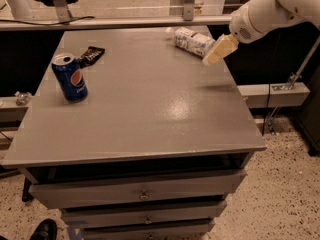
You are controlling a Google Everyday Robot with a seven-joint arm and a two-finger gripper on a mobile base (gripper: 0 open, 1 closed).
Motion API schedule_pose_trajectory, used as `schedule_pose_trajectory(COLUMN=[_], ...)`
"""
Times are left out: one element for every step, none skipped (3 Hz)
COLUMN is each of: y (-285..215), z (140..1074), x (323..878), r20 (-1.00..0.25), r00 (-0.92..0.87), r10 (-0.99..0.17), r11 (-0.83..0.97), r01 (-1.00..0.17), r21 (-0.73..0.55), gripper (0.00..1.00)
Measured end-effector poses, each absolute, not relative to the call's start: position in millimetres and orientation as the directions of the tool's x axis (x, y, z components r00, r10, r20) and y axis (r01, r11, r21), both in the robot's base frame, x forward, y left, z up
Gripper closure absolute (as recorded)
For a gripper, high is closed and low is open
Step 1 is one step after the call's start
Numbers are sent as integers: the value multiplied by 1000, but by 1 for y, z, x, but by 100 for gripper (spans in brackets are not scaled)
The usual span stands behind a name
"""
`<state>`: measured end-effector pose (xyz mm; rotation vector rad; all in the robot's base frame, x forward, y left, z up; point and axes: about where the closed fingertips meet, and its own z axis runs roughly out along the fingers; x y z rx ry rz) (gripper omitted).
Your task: Move blue plastic bottle near pepsi can
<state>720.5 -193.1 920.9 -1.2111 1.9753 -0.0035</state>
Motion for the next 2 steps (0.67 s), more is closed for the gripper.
schedule_pose_trajectory(y=[-191, -191], z=[913, 903], x=[748, 775], r20=[-684, -731], r00=[-271, -316], r10=[-677, -605], r11=[627, 694], r01=[-699, -659], r21=[-344, -289], gripper=[0, 0])
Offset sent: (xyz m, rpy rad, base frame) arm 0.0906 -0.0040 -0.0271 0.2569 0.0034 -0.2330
